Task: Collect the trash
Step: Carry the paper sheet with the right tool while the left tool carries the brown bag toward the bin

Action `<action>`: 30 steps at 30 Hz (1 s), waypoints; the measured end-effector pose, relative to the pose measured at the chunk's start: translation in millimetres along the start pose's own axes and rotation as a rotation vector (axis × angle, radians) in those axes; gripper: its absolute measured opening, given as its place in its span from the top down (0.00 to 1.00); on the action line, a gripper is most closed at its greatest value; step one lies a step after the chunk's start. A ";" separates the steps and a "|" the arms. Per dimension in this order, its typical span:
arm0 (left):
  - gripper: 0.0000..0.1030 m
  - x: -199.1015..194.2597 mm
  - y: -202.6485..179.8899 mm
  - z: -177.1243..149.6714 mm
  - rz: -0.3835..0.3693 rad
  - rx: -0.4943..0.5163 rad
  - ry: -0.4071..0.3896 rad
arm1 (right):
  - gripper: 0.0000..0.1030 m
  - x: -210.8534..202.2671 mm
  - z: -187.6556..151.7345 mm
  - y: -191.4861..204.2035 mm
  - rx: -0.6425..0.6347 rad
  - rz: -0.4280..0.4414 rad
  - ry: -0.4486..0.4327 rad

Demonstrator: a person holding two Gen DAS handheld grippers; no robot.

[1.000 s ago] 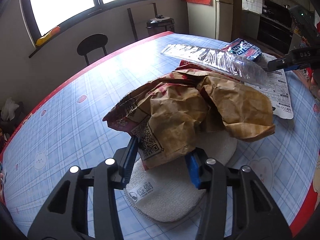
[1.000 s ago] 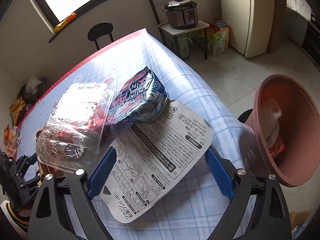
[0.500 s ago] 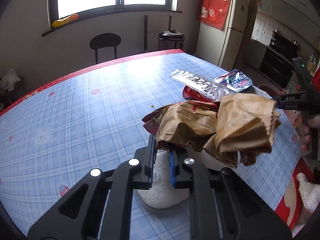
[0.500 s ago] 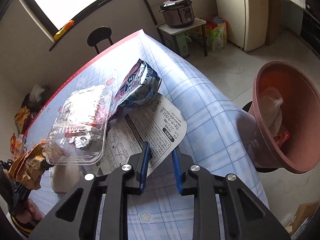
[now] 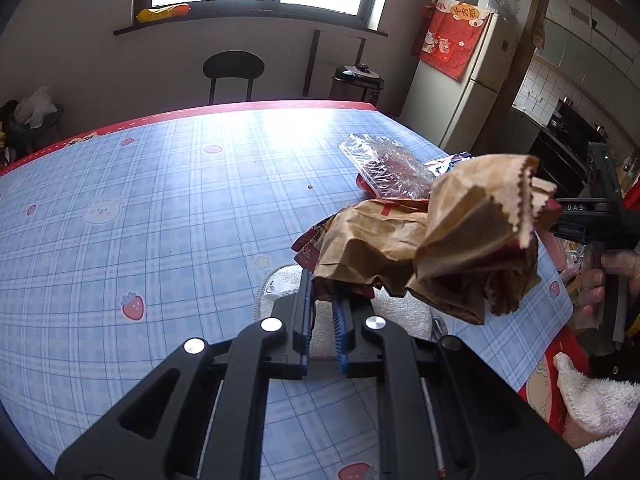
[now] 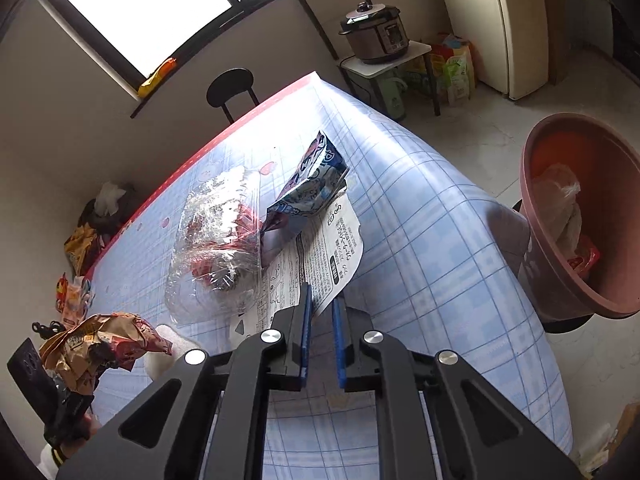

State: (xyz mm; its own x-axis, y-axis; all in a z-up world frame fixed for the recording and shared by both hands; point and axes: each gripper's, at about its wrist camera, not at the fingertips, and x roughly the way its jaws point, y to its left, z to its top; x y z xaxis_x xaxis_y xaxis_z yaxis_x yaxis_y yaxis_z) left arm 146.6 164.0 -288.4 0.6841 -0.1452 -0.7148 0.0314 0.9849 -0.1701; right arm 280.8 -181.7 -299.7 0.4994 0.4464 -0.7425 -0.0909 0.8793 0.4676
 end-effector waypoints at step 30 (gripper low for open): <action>0.87 -120.8 -39.0 42.9 0.020 0.026 -0.239 | 0.97 -155.2 3.0 48.9 -0.261 -0.024 -0.302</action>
State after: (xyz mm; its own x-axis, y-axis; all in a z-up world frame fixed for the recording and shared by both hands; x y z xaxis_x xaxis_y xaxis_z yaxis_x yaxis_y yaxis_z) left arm 94.1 147.2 -166.4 0.8376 -0.1022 -0.5366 0.0324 0.9899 -0.1379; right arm 201.5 -208.5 -160.2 0.7317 0.3902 -0.5589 -0.2726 0.9190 0.2848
